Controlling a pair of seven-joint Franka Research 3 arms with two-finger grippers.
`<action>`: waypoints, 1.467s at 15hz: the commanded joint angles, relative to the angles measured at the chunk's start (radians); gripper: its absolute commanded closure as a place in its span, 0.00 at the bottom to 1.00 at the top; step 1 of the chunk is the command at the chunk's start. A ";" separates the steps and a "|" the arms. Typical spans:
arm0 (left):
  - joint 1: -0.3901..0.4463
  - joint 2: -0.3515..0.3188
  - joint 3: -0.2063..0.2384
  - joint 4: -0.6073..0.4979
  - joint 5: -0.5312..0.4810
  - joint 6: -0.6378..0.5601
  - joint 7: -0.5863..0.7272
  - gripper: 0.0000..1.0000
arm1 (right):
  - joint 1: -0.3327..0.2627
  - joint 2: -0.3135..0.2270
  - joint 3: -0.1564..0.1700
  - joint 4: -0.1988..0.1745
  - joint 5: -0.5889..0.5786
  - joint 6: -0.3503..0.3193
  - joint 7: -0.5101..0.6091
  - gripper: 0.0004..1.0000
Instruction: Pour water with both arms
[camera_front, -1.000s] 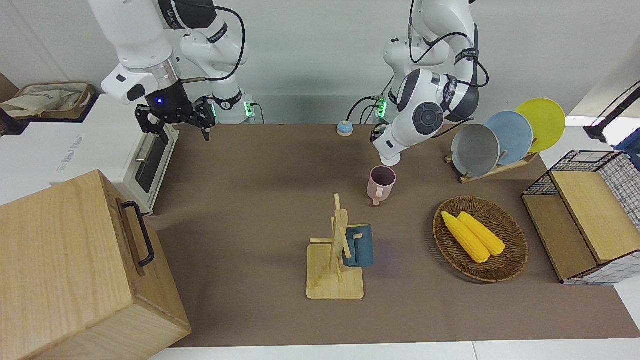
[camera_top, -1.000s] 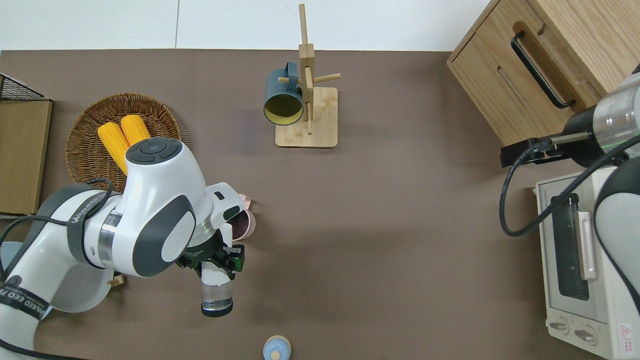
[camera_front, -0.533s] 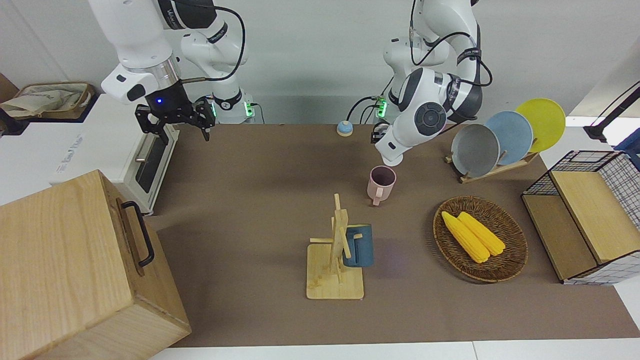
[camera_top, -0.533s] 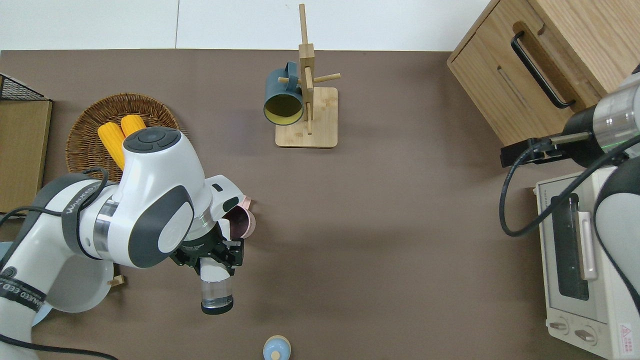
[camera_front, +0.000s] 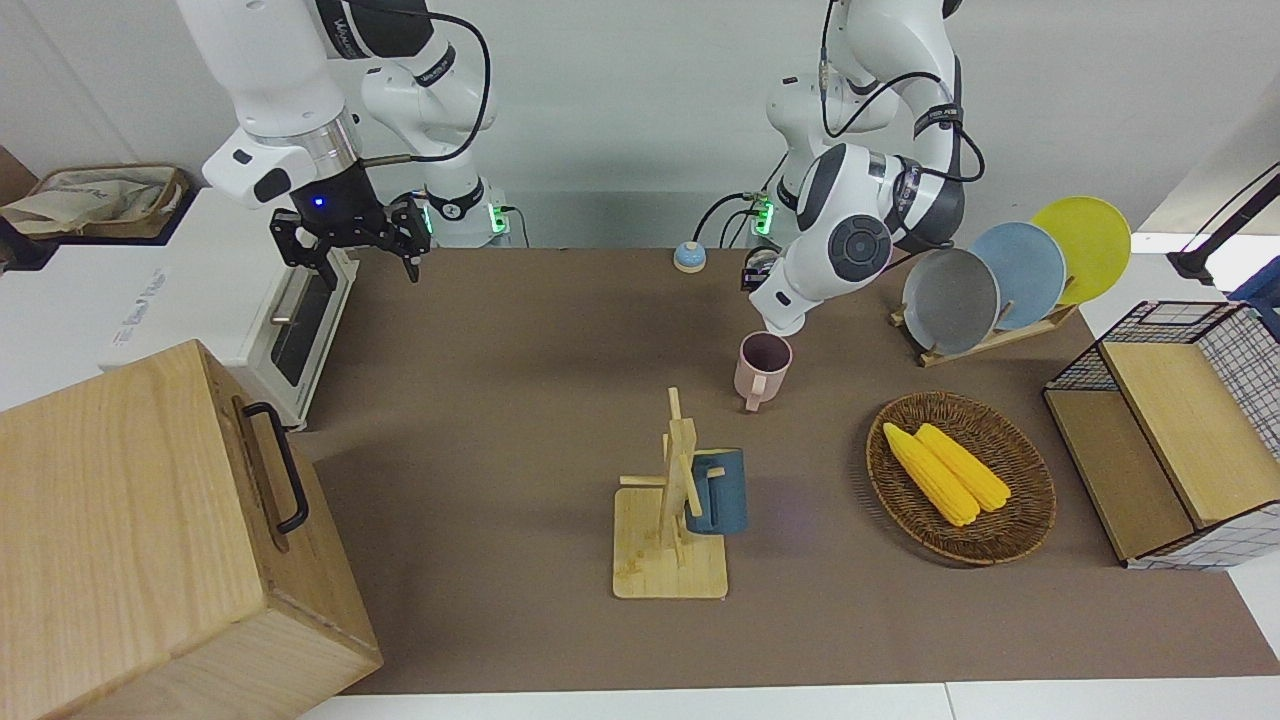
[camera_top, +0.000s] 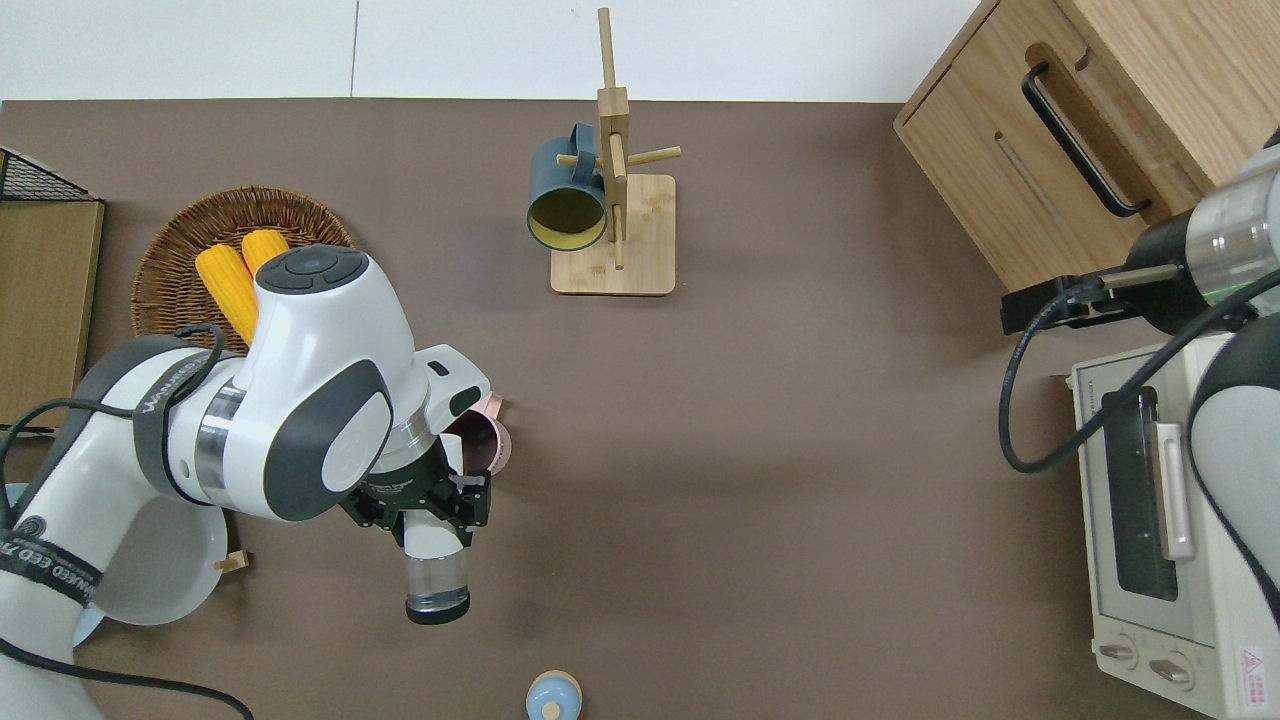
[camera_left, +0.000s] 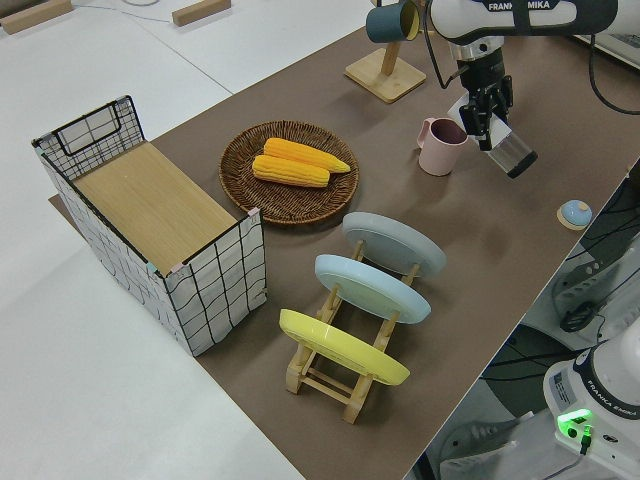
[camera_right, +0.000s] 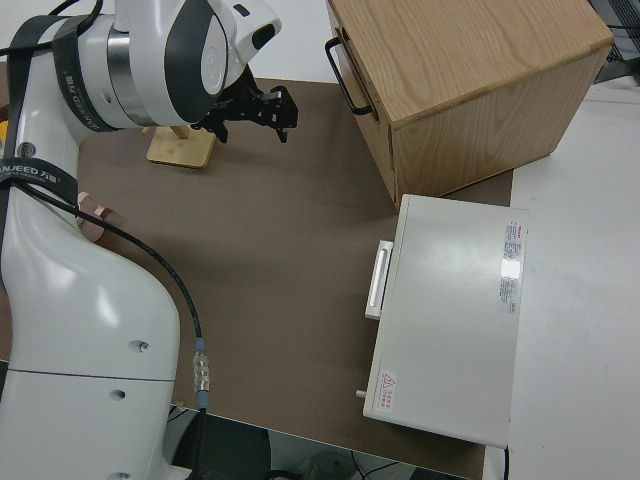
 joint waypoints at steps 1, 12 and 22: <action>-0.010 0.027 0.002 0.050 0.017 -0.037 -0.034 1.00 | -0.019 -0.007 0.009 -0.005 0.022 0.009 -0.021 0.01; -0.016 0.039 -0.010 0.095 0.030 -0.075 -0.179 1.00 | -0.019 -0.007 0.009 -0.005 0.022 0.009 -0.021 0.01; -0.053 0.111 -0.013 0.142 0.037 -0.111 -0.212 1.00 | -0.019 -0.007 0.009 -0.005 0.022 0.009 -0.021 0.01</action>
